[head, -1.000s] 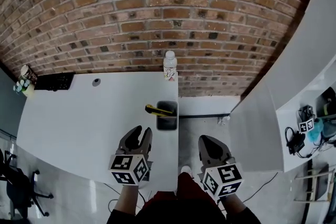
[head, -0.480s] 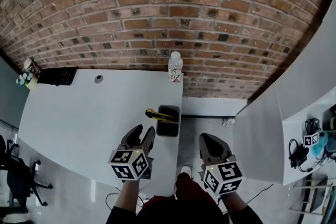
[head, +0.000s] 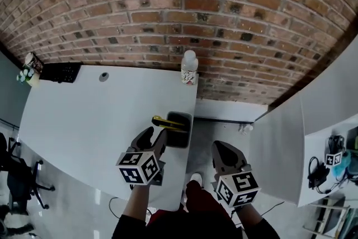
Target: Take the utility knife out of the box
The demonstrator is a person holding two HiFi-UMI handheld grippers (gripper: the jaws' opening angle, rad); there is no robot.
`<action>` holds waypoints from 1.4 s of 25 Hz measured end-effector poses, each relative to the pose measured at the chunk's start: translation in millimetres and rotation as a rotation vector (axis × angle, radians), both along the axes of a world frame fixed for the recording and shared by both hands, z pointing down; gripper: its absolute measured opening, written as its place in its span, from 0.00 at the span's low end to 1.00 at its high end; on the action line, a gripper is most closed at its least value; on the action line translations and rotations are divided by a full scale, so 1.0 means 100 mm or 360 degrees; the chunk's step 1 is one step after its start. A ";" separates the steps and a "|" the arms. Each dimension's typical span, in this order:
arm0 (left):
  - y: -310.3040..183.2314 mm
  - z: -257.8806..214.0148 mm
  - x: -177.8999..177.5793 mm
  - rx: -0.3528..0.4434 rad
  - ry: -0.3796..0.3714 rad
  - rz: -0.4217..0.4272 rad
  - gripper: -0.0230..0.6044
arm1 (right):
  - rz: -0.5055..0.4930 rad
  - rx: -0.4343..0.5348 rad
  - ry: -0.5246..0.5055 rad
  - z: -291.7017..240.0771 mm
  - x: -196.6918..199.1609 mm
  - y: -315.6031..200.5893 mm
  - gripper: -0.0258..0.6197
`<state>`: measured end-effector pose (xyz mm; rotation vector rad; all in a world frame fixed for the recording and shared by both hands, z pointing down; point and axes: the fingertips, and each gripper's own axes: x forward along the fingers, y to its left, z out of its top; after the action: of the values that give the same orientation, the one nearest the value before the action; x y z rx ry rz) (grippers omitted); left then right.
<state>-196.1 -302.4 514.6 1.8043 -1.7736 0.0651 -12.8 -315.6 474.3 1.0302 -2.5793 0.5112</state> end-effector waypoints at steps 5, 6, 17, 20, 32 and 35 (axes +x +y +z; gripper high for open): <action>-0.14 0.09 0.02 -0.0031 0.0008 -0.0008 0.35 | -0.0011 -0.0039 0.0010 0.09 0.01 -0.11 0.05; -0.16 0.10 0.02 -0.0036 0.0008 -0.0009 0.35 | -0.0015 -0.0045 0.0011 0.11 0.01 -0.12 0.05; -0.32 0.18 0.02 -0.0060 0.0027 -0.0021 0.35 | -0.0041 -0.0116 0.0031 0.28 -0.01 -0.20 0.05; -0.34 0.20 0.00 -0.0066 0.0027 -0.0021 0.34 | -0.0047 -0.0130 0.0033 0.30 -0.02 -0.19 0.05; -0.39 0.17 0.06 -0.0054 0.0008 0.0030 0.24 | -0.0031 -0.0139 0.0048 0.32 0.01 -0.21 0.05; -0.38 0.17 0.06 -0.0058 0.0009 0.0041 0.24 | -0.0028 -0.0140 0.0050 0.32 0.01 -0.20 0.05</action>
<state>-190.6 -340.8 531.7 1.8001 -1.7346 0.1016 -12.2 -335.9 506.5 0.9773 -2.5122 0.5930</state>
